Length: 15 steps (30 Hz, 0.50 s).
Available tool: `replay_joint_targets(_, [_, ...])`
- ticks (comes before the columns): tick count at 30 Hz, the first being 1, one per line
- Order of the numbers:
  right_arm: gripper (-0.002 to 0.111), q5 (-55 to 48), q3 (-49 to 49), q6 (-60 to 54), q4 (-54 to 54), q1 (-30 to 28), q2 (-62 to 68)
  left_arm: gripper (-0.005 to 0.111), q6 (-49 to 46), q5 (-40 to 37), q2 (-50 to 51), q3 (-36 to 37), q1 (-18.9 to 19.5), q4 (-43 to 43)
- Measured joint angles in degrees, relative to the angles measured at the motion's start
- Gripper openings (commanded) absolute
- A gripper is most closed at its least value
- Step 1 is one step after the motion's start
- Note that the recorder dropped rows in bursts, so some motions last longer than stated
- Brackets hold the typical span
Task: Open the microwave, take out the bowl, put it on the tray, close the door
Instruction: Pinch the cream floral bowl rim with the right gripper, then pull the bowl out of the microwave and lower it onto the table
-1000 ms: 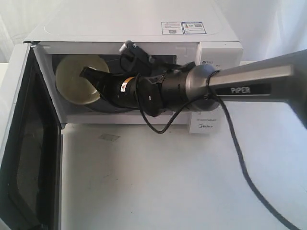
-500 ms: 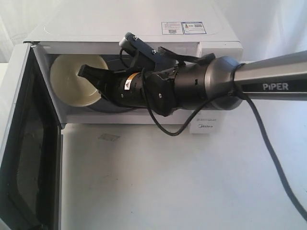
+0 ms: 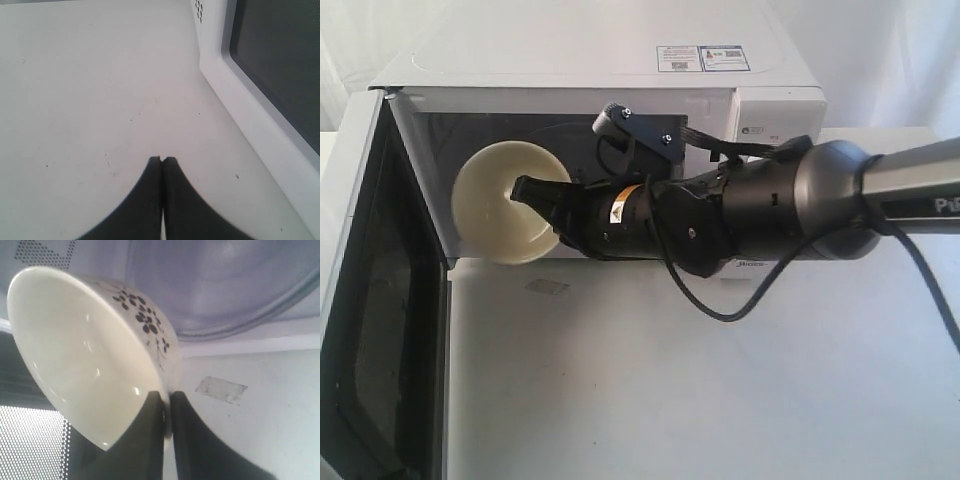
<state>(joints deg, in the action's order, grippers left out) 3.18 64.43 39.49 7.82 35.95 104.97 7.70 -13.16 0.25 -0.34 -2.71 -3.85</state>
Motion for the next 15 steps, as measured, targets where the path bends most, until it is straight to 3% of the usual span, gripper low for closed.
replay_joint_targets(15, [0.0, -9.0, -12.5, -0.4, -6.9, 0.0, -15.4, 0.0, 0.0, 0.0, 0.0, 0.0, 0.0, 0.0])
